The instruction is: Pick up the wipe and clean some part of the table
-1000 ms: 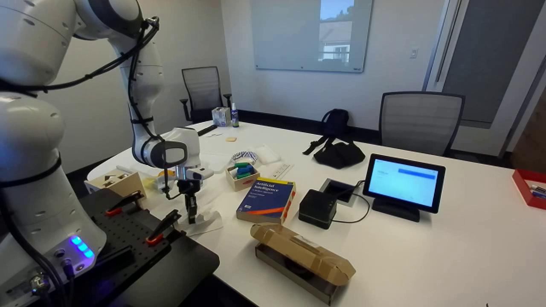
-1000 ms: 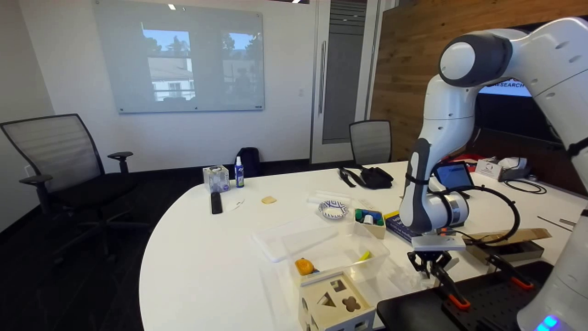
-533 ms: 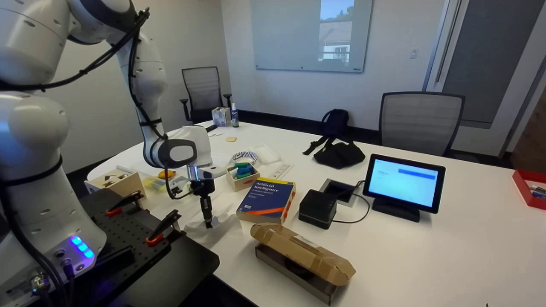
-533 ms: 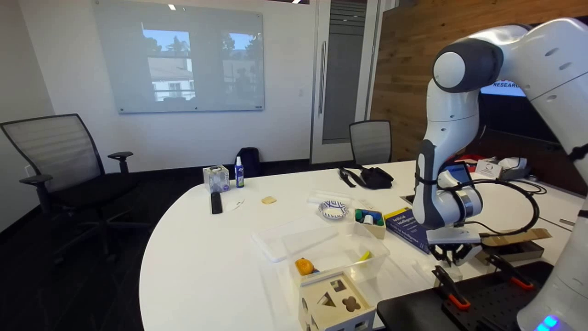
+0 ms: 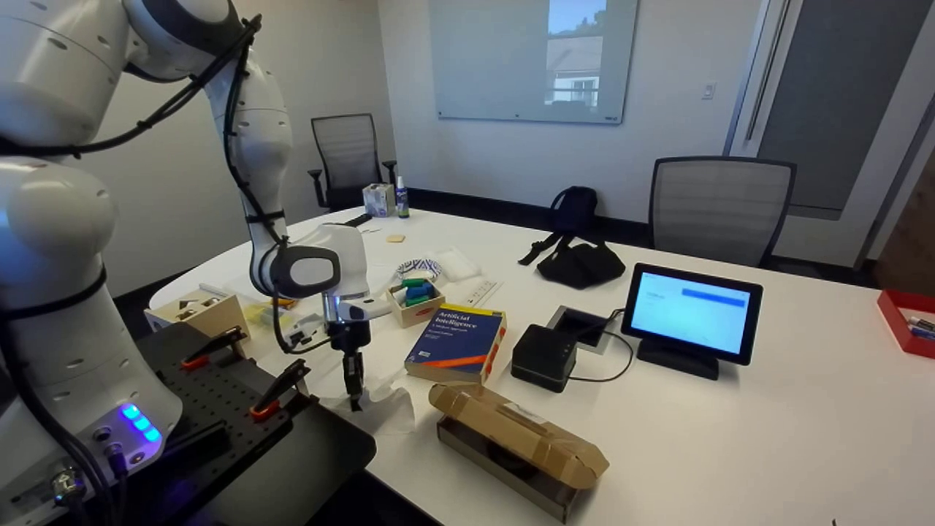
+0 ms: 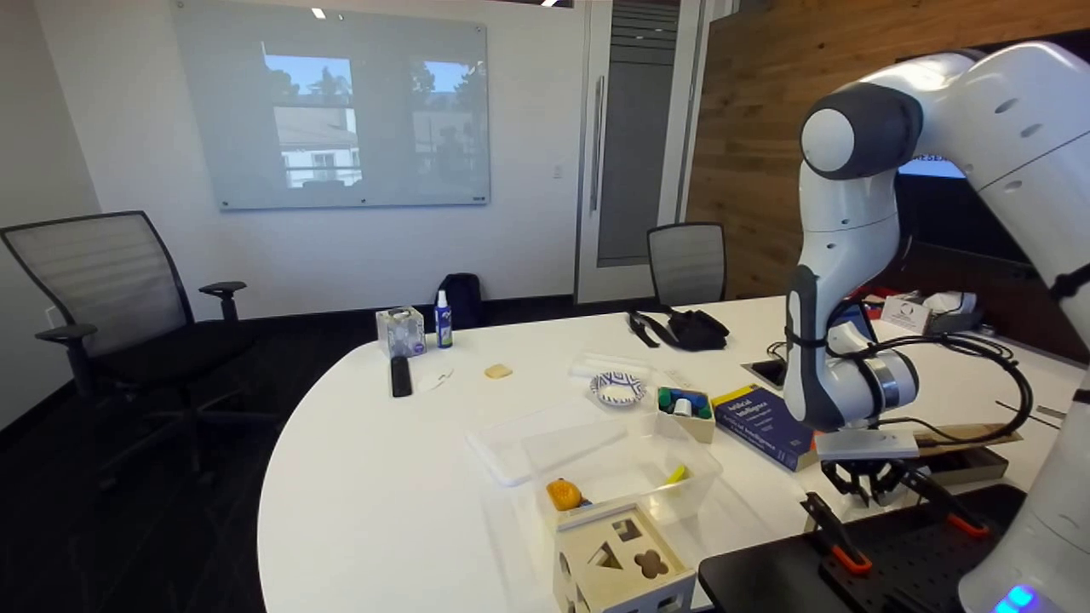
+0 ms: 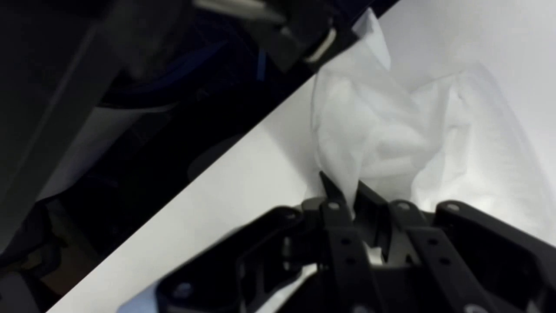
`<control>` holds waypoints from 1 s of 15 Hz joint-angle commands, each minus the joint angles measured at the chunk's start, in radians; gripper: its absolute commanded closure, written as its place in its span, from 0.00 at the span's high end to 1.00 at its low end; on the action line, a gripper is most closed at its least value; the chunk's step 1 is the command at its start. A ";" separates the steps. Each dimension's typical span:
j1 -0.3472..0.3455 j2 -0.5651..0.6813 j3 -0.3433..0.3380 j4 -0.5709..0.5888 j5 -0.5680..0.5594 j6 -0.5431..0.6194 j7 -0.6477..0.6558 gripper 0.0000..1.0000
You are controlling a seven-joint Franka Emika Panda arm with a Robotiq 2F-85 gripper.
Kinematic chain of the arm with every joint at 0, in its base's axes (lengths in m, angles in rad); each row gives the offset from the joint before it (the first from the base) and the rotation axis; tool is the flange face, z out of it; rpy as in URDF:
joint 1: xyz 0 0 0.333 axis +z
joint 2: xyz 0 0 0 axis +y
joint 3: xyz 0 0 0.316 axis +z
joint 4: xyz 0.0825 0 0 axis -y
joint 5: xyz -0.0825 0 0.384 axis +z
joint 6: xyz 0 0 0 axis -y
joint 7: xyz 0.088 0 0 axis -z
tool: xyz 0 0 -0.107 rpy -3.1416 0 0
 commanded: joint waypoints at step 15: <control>-0.467 -0.158 0.681 -0.009 0.049 -0.140 -0.209 0.41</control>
